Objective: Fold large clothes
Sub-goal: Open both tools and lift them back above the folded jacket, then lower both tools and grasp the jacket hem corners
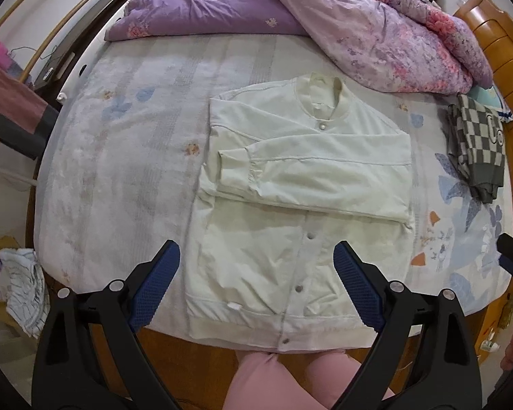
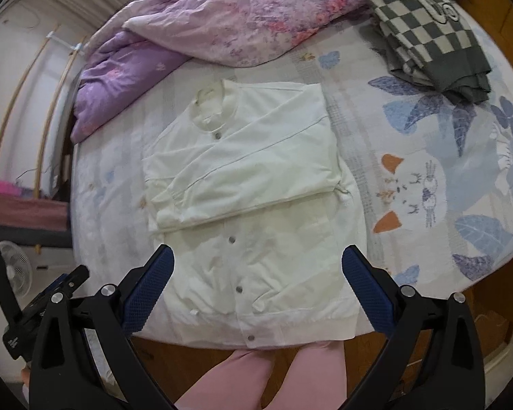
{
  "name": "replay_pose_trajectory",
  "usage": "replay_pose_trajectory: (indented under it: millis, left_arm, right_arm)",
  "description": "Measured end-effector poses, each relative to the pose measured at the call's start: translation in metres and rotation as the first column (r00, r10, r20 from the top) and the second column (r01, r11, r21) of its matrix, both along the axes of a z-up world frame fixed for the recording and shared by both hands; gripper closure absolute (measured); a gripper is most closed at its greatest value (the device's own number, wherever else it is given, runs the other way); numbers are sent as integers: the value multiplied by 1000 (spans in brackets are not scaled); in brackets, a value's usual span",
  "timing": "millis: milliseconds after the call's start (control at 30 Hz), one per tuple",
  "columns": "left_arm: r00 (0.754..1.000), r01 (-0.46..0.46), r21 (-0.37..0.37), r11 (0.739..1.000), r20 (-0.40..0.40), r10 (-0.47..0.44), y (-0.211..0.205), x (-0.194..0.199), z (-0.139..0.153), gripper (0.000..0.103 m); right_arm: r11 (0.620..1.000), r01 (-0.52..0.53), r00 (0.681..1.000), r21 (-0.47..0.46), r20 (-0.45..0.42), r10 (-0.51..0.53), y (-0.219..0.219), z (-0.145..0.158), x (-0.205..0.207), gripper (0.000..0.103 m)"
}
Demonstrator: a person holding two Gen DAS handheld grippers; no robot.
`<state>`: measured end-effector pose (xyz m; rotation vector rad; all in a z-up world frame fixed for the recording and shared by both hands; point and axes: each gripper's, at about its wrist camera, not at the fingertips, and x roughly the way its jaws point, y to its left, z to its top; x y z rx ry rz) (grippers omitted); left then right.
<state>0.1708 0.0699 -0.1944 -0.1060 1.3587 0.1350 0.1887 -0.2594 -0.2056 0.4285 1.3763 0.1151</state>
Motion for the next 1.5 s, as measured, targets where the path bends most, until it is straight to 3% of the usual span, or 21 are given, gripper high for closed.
replay_pose_trajectory:
  millis: [267,533,767,1067,1200,1333,1400,1433,1500]
  left_arm:
    - [999,37,-28,999,-26,-38,44,53,-23,11]
    - [993,-64,-71,995,-102,56,94,132,-72,11]
    - [977,-133,-155,979,-187,103,132,214,-147,11]
    - [946,-185,-131,974,-293,140,162,296,-240,12]
    - [927,-212,-80,974,-332,175,172,325,-288,13]
    - [901,-215,-78,973,-399,168,169,336,-334,47]
    - [913,-193,-57,979,-375,159,165,336,-340,48]
    - [919,-178,-53,983,-367,147,162,337,-339,55]
    - [932,-141,-80,987,-348,105,157,337,-330,85]
  right_arm:
    - [996,81,996,-41,-46,-82,24,-13,23,8]
    - [991,96,985,-89,-136,-107,37,-46,66,8]
    - [988,143,961,-55,-230,-152,27,-82,114,8]
    - [987,71,952,-145,-286,-110,11,-130,192,8]
    - [983,46,943,-180,-316,-102,7,-153,217,8]
    - [982,-6,952,-190,-303,-52,5,-170,244,8]
    - [975,-38,956,-219,-293,-29,0,-185,261,8]
    - [971,-45,954,-236,-298,-28,-4,-194,271,8]
    - [971,-47,952,-236,-306,-28,-12,-214,286,8]
